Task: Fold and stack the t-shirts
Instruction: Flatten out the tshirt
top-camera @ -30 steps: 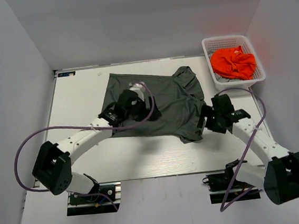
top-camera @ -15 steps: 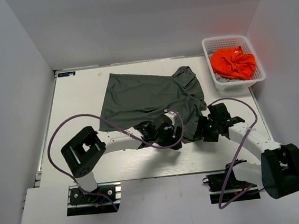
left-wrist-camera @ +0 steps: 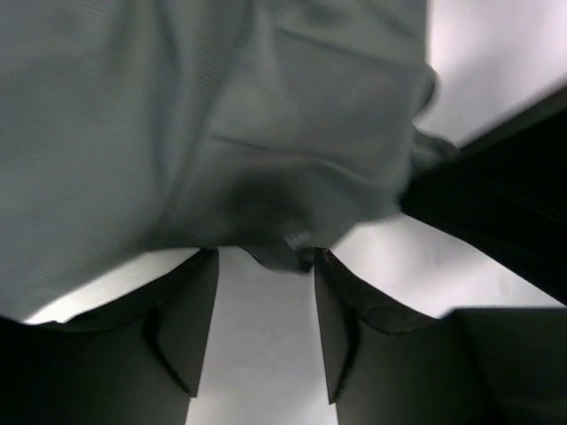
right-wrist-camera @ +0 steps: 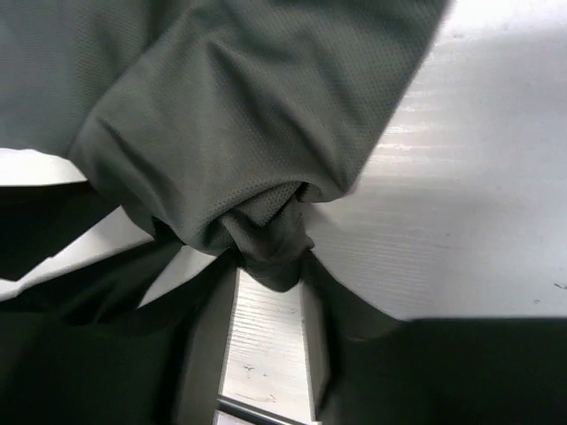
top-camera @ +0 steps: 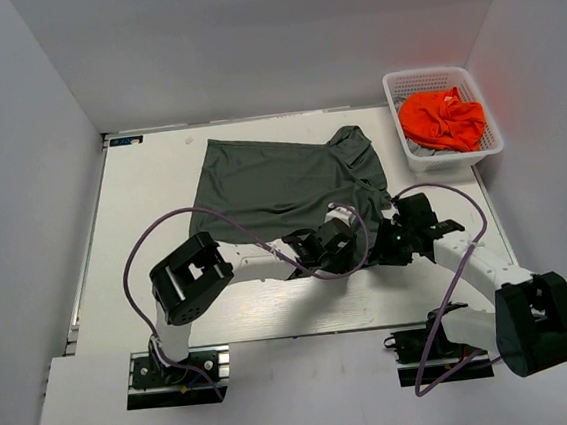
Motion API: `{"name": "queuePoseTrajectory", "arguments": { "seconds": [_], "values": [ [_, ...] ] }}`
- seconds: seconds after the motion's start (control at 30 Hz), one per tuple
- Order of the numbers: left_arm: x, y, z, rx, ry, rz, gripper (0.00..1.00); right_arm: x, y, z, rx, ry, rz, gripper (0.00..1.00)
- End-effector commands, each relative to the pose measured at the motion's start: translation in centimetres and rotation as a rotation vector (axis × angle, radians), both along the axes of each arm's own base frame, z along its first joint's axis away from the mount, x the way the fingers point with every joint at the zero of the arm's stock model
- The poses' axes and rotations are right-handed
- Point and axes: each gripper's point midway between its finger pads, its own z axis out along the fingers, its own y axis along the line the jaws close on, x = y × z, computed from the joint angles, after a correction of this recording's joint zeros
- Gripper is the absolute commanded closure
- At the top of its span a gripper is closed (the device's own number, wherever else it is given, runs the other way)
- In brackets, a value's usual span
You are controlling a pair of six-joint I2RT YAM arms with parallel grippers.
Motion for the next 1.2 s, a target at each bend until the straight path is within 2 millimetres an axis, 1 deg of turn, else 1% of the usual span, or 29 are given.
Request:
{"name": "queuePoseTrajectory", "arguments": {
  "seconds": [0.0,0.03,0.07,0.1,0.13,0.17,0.2,0.23,0.27,0.33,0.4,0.43,0.47,0.5,0.53,0.57,0.6,0.63,0.67,0.7,0.77,0.8,0.83,0.87,0.93,0.97,1.0,1.1,1.17],
  "values": [
    [2.0,0.6,0.7,0.036,-0.061,0.099,0.43,1.5,0.8,2.4,0.037,-0.074,0.027,0.62],
    [2.3,0.5,1.1,0.032,-0.074,0.109,0.45,1.4,0.8,2.4,0.035,-0.076,0.036,0.62],
    [2.5,0.4,0.8,0.04,-0.078,0.115,0.5,1.7,0.8,2.7,0.035,-0.089,0.034,0.63],
    [2.9,0.0,1.2,0.039,-0.085,0.122,0.55,1.6,0.8,2.8,0.033,-0.092,0.039,0.66],
    [3.1,0.4,0.3,0.08,-0.083,0.132,0.6,1.7,0.6,2.9,0.022,-0.098,0.032,0.74],
    [3.2,0.5,0.1,0.099,-0.085,0.14,0.77,1.8,0.5,3.2,0.02,-0.104,0.027,0.8],
    [3.8,0.3,0.6,0.103,-0.097,0.167,0.87,1.8,0.5,3.2,0.018,-0.105,0.027,0.85],
    [3.9,0.6,0.4,0.116,-0.089,0.19,0.99,2.1,0.4,3.6,0.017,-0.117,0.018,0.94],
    [3.7,0.9,0.3,0.138,-0.081,0.189,1.0,2.1,0.3,3.5,0.013,-0.113,0.016,0.98],
    [3.8,1.1,0.6,0.141,-0.087,0.195,1.0,2.3,0.4,4.0,0.021,-0.12,0.006,1.0],
    [3.1,1.5,1.6,0.107,-0.074,0.187,1.0,2.3,0.4,4.1,0.022,-0.106,-0.008,1.0],
    [2.9,1.5,2.1,0.086,-0.072,0.18,1.0,2.5,0.5,4.7,0.026,-0.109,-0.014,1.0],
    [2.4,1.9,2.0,0.077,-0.058,0.177,1.0,2.2,0.4,4.8,0.023,-0.091,-0.02,1.0],
    [1.9,1.8,3.5,0.04,-0.052,0.161,1.0,2.6,0.4,5.6,0.028,-0.104,-0.03,1.0],
    [1.5,2.0,3.7,0.033,-0.041,0.15,1.0,2.4,0.4,6.1,0.021,-0.091,-0.034,1.0],
    [1.1,1.7,4.5,0.004,-0.026,0.141,1.0,1.7,0.0,6.3,0.009,-0.063,-0.044,1.0],
    [0.7,2.1,4.6,0.004,-0.009,0.14,1.0,2.0,-0.2,7.1,-0.006,-0.076,-0.056,1.0],
    [0.3,2.3,5.5,-0.017,0.001,0.138,1.0,1.0,-0.7,7.3,-0.03,-0.038,-0.06,1.0],
    [-0.5,1.8,6.0,-0.037,0.015,0.11,1.0,1.0,-0.9,8.1,-0.039,-0.052,-0.061,1.0],
    [-1.0,2.2,5.9,-0.028,0.028,0.102,1.0,0.8,-1.4,8.5,-0.055,-0.057,-0.07,1.0],
    [-1.7,2.1,6.4,-0.05,0.052,0.073,1.0,-0.7,-2.2,9.1,-0.09,-0.024,-0.073,1.0],
    [-2.2,2.1,6.2,-0.039,0.057,0.064,1.0,-1.1,-2.4,9.6,-0.088,-0.039,-0.079,0.94],
    [-2.5,2.2,6.1,-0.033,0.071,0.054,1.0,-1.9,-2.8,9.3,-0.106,-0.007,-0.085,0.85],
    [-2.9,2.4,5.8,-0.023,0.087,0.046,1.0,-3.0,-3.2,8.7,-0.12,0.026,-0.088,0.71],
    [-4.0,2.7,5.5,0.009,0.117,0.024,1.0,-4.4,-3.6,7.9,-0.137,0.062,-0.083,0.67],
    [-4.1,3.1,5.3,0.024,0.124,0.024,1.0,-5.3,-4.1,7.2,-0.158,0.093,-0.089,0.61],
    [-4.9,3.5,4.7,0.054,0.137,0.003,0.99,-5.6,-4.3,6.8,-0.167,0.103,-0.091,0.58],
    [-5.8,4.3,4.6,0.086,0.138,-0.035,0.8,-5.7,-3.9,6.7,-0.15,0.089,-0.051,0.54],
    [-6.1,5.4,4.1,0.139,0.143,-0.04,0.6,-5.4,-3.0,6.9,-0.108,0.055,0.013,0.48]
  ]
}}
